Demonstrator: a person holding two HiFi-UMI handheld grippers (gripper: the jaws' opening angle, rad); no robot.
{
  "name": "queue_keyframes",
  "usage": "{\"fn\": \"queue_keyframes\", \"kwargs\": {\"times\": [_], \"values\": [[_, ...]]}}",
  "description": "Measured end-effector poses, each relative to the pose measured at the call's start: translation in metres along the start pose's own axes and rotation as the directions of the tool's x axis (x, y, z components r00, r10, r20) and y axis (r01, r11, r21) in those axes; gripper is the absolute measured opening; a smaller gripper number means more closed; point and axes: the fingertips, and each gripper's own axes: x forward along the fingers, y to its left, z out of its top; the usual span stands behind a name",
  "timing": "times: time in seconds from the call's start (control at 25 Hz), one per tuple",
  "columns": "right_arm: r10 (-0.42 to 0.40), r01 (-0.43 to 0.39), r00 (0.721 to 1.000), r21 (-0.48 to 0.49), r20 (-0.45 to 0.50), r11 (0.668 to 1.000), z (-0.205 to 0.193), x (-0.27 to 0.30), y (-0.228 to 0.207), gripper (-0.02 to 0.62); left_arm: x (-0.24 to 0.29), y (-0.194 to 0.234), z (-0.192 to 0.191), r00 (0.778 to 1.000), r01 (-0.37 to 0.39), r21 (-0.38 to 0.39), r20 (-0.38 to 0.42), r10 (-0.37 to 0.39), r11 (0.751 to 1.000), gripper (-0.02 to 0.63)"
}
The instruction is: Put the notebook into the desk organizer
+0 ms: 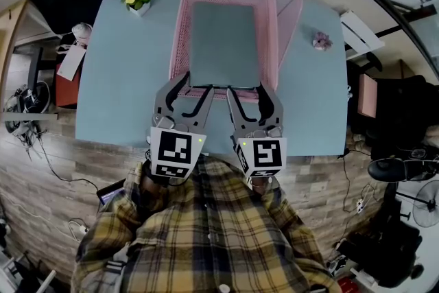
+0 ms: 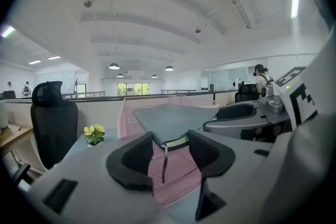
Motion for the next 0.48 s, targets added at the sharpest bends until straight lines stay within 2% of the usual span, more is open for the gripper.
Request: {"fn": "queue_keyframes", "kwargs": {"times": [0.48], "values": [[0.018,-0.02,0.999,0.045,0.04,0.999,0.004,-0.011,-0.004,0.259,-0.011,0.001,0.0,0.999,-0.023,0.01,0.036,0.023,1.0,0.206]]}}
